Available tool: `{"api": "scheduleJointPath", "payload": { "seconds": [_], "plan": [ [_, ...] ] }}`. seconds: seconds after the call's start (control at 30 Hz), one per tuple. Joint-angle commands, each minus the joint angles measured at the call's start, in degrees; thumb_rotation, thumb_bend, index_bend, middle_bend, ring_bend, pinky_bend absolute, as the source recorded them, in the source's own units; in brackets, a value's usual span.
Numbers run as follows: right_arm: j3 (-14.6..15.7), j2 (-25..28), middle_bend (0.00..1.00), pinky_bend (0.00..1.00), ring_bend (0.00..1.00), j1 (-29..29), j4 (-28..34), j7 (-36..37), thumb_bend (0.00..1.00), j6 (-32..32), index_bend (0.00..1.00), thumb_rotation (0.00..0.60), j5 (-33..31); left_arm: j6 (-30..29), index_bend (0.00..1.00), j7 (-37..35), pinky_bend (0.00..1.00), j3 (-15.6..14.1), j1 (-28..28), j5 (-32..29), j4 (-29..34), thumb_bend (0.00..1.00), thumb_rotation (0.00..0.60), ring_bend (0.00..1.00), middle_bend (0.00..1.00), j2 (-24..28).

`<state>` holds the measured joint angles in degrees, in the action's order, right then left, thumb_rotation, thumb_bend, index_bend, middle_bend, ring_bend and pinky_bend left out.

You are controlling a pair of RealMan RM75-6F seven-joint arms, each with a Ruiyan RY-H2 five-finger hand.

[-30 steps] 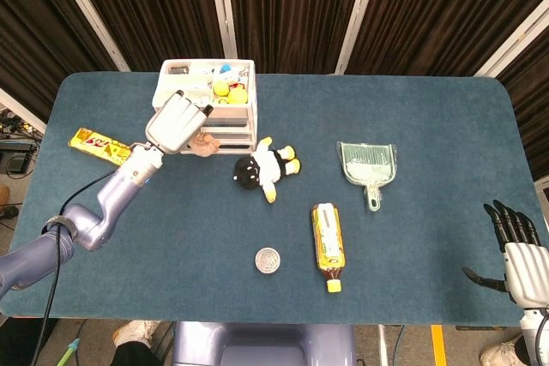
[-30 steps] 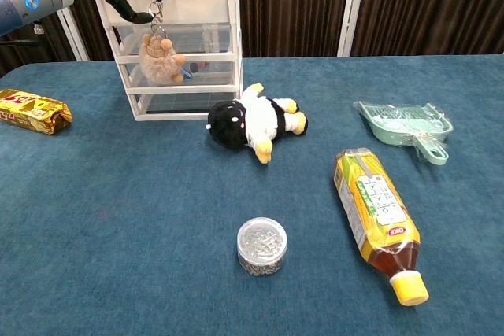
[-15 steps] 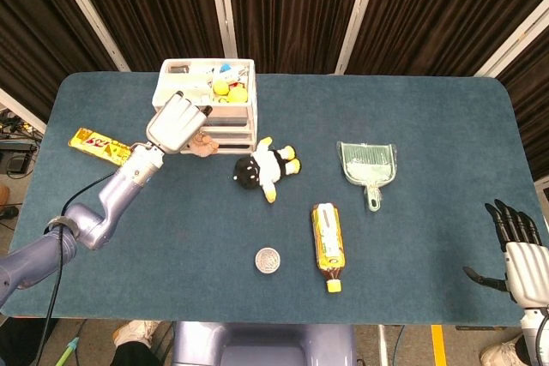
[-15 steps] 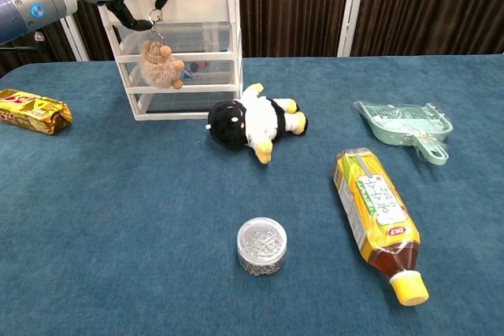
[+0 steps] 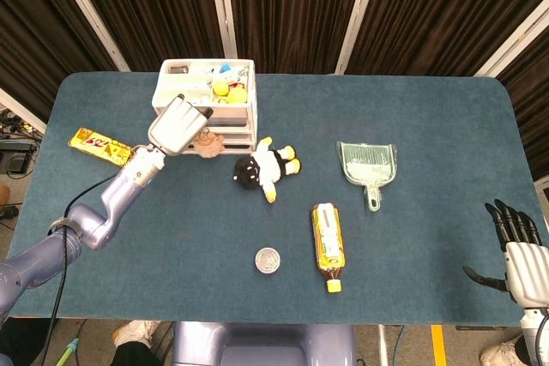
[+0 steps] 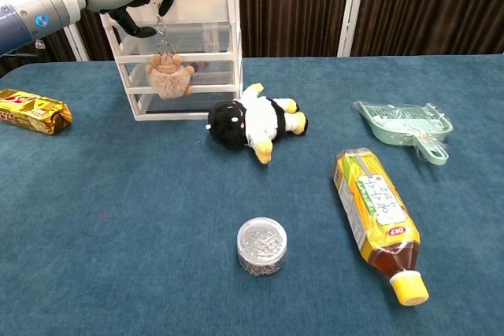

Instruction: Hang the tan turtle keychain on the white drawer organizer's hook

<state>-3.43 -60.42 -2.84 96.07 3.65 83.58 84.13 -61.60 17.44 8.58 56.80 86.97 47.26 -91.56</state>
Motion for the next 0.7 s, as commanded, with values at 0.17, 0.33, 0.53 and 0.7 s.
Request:
{"api": "scheduleJointPath", "payload": {
  "seconds": [0.17, 0.33, 0.53, 0.7],
  "plan": [
    [0.1, 0.1, 0.0, 0.0, 0.0, 0.1, 0.1, 0.0, 0.0, 0.3, 0.0, 0.6, 0.2, -1.4, 0.4, -0.4, 0.75, 0.1, -0.3, 0.2, 0.0, 0.2, 0.6, 0.88, 0.97, 0.0],
    [0.0, 0.1, 0.0, 0.0, 0.0, 0.1, 0.0, 0.0, 0.0, 0.2, 0.0, 0.6, 0.1, -3.4, 0.39, -1.4, 0.74, 0.4, -0.6, 0.6, 1.9, 0.2, 0.6, 0.87, 0.97, 0.9],
    [0.1, 0.1, 0.0, 0.0, 0.0, 0.1, -0.1, 0.1, 0.0, -0.1, 0.0, 0.6, -0.1, -7.9, 0.36, -2.8, 0.71, 1.3, -2.8, 0.5, 8.7, 0.2, 0.6, 0.84, 0.93, 3.8],
    [0.2, 0.4, 0.0, 0.0, 0.0, 0.0, -0.1, 0.2, 0.0, -0.3, 0.0, 0.6, 0.2, -14.7, 0.32, -3.3, 0.53, 1.4, -10.1, -2.6, 21.3, 0.2, 0.6, 0.64, 0.67, 7.4]
  ]
}}
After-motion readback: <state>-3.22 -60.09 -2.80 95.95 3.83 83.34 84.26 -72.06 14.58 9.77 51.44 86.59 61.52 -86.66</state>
